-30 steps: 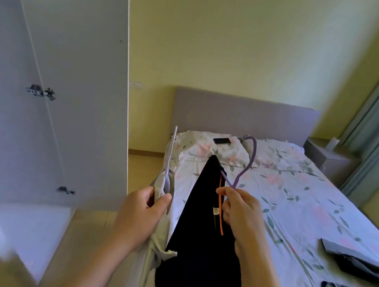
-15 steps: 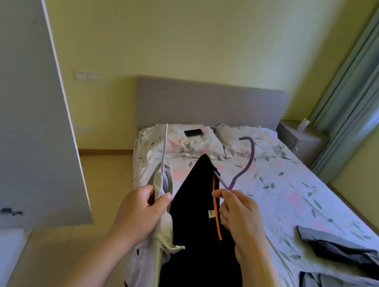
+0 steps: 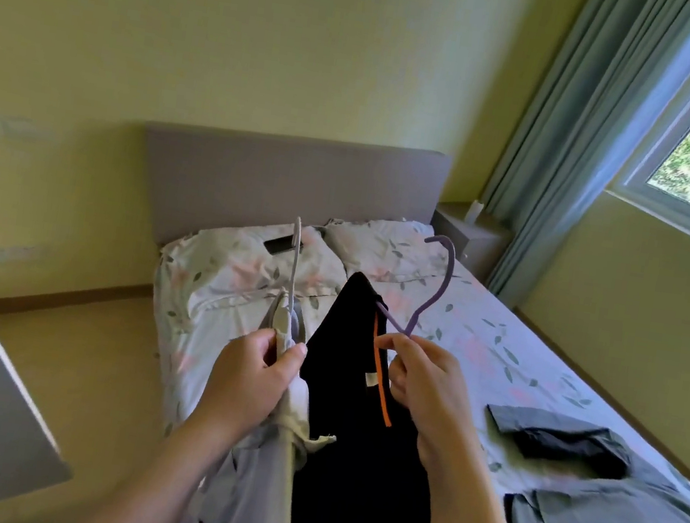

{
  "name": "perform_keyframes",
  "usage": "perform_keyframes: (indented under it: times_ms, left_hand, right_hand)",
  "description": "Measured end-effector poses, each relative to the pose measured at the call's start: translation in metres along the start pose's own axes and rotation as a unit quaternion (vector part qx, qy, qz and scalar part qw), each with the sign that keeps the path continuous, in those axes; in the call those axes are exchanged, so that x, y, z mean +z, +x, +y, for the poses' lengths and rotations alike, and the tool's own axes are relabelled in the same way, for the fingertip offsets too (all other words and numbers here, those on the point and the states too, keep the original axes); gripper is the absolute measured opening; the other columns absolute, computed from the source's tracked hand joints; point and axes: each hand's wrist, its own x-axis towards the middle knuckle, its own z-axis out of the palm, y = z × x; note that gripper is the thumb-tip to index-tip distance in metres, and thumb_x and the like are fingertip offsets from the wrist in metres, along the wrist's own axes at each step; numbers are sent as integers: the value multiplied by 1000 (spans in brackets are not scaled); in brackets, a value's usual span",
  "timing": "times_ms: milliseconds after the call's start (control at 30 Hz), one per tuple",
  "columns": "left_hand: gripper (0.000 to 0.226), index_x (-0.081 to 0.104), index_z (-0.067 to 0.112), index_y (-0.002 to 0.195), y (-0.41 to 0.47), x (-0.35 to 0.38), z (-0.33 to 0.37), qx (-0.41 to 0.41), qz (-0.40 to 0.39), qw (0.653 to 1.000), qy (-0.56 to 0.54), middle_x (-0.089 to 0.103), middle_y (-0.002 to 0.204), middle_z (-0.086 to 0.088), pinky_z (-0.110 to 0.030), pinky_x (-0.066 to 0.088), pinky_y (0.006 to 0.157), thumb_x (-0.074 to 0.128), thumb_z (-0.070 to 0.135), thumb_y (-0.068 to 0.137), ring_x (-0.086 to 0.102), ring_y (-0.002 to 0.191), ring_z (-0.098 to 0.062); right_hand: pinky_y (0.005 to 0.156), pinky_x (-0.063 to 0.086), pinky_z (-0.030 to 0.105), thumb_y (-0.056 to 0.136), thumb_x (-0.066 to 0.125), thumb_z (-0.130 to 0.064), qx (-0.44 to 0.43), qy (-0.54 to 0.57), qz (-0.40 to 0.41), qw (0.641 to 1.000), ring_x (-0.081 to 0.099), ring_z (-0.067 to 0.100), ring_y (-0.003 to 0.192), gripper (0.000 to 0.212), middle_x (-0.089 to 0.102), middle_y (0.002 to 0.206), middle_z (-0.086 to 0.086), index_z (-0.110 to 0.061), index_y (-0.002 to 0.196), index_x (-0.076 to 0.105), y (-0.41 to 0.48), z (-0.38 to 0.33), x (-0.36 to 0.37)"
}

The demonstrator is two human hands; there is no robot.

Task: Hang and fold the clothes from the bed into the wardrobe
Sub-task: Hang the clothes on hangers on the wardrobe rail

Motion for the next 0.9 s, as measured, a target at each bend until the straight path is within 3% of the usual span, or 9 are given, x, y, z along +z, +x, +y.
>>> perform_keyframes:
  times_ms: [300, 433, 600, 900]
  left_hand:
    - [45, 38, 20, 54, 10, -45, -24, -3, 50, 998, 21, 37, 46, 10, -20, 27, 46, 63, 28, 90, 33, 44, -5]
    - [42, 41, 14, 58, 3, -88, -46, -21, 79, 995, 56, 37, 49, 7, -29, 26, 50, 56, 47, 81, 31, 46, -7]
    - [44, 38, 17, 57, 21, -147, -79, -54, 162, 985, 38, 34, 50, 9, -31, 26, 53, 60, 31, 92, 30, 48, -8]
    - [43, 43, 20, 58, 40, -261, -130, -102, 251, 962, -6, 38, 53, 6, -32, 28, 54, 58, 35, 95, 36, 51, -11]
  right_hand:
    - [37, 21, 15, 98, 47, -10, -41, 10, -60, 997, 28, 6, 37, 27, 35, 43, -8, -3, 84, 70, 27, -5, 54]
    - [37, 20, 16, 100, 47, -9, -46, 26, -117, 992, 27, 7, 38, 28, 35, 45, -6, -5, 82, 68, 35, -6, 102]
    - [36, 23, 15, 98, 47, -10, -57, -4, -192, 980, 29, 5, 37, 28, 37, 45, -8, -8, 83, 70, 50, -15, 177]
    - [36, 24, 15, 99, 47, -9, -41, -38, -301, 952, 29, 5, 38, 26, 36, 47, -6, -5, 86, 69, 59, -41, 335]
